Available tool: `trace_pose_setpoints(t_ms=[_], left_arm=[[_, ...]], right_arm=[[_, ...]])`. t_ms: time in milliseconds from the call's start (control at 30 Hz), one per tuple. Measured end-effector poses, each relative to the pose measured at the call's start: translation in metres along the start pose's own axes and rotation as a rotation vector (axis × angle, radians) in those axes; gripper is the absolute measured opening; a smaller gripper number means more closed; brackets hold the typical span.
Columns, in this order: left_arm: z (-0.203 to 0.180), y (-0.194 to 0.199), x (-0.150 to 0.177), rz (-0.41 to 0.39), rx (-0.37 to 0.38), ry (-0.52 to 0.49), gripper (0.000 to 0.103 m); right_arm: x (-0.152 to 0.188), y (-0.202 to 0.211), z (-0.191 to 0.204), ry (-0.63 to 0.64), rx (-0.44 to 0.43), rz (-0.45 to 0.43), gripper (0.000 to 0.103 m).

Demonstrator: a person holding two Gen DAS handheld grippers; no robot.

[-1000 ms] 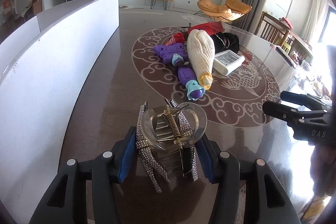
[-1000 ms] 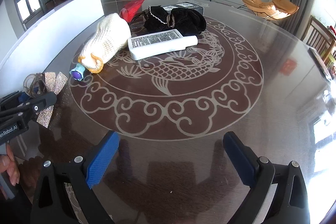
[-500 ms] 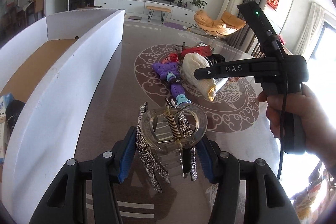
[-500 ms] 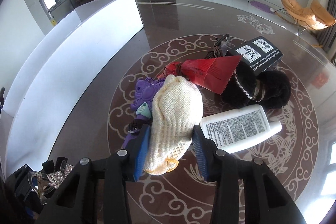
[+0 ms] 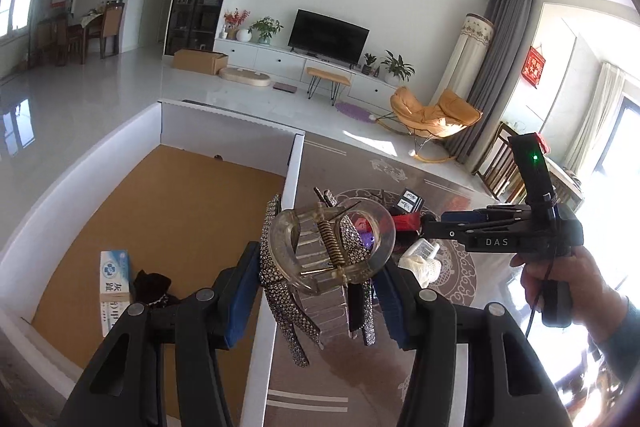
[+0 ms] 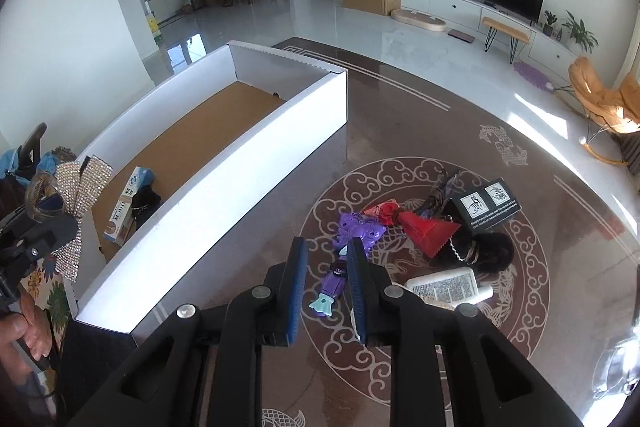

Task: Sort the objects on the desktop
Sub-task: 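Carry clip and knitted glove into the bin and open both tools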

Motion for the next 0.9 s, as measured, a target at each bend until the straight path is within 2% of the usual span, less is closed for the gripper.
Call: trace_pose_setpoints(t_ms=[33, 67, 100, 133, 200, 267, 367, 433, 500, 533, 567, 600, 700, 767, 900], left_arm=[[0.004, 0.002, 0.001, 0.001, -0.005, 0.001, 0.054], [0.006, 0.004, 0.003, 0.005, -0.006, 0.004, 0.054], [0.008, 0.004, 0.004, 0.01, -0.004, 0.005, 0.054], [0.008, 0.004, 0.006, 0.011, -0.004, 0.002, 0.054], [0.005, 0.006, 0.007, 0.008, -0.007, -0.013, 0.054], [0.0, 0.007, 0.013, 0.006, 0.0, -0.019, 0.054], [-0.01, -0.003, 0.014, 0.018, 0.021, -0.018, 0.054], [-0.014, -0.006, 0.017, 0.027, 0.029, -0.021, 0.054], [-0.013, -0.004, 0.021, 0.032, 0.027, -0.027, 0.054], [-0.01, 0.0, 0.023, 0.033, 0.022, -0.028, 0.054], [-0.004, 0.003, 0.024, 0.03, 0.014, -0.027, 0.054], [0.002, 0.009, 0.024, 0.028, 0.003, -0.023, 0.054], [0.031, 0.017, 0.025, 0.028, -0.021, 0.008, 0.054], [0.05, 0.019, 0.019, 0.027, -0.044, 0.031, 0.054], [0.087, 0.014, 0.002, 0.034, -0.099, 0.058, 0.054]], right_arm=[[0.006, -0.003, -0.008, -0.017, 0.003, 0.026, 0.057], [0.012, -0.008, -0.02, -0.038, 0.019, 0.051, 0.078], [0.018, -0.012, -0.035, -0.074, 0.044, 0.066, 0.084], [0.026, -0.016, -0.052, -0.135, 0.055, 0.085, 0.084], [0.052, -0.027, -0.086, -0.353, 0.022, 0.134, 0.084], [0.078, -0.04, -0.105, -0.568, -0.081, 0.147, 0.084], [0.093, -0.062, -0.106, -0.687, -0.138, 0.161, 0.084], [0.092, -0.075, -0.105, -0.727, -0.135, 0.14, 0.084], [0.09, -0.089, -0.103, -0.732, -0.121, 0.134, 0.082], [0.088, -0.091, -0.103, -0.711, -0.097, 0.126, 0.076], [0.084, -0.088, -0.102, -0.673, -0.068, 0.107, 0.065], [0.081, -0.086, -0.099, -0.63, -0.063, 0.111, 0.048], [0.073, -0.063, -0.089, -0.525, -0.035, 0.089, 0.045], [0.058, -0.038, -0.075, -0.481, -0.059, 0.042, 0.045], [0.007, 0.006, 0.001, -0.301, -0.168, -0.035, 0.045]])
Point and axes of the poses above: each gripper's, at about its wrist camera, not at the fingertips, and y roughly against the way its jaws point, z to its left, x to its underside, the point moved 8 cm from there along -y, roughly the way its jaws point, and after that the axes turned 7 degrees about -x, right-handed, at the moved point
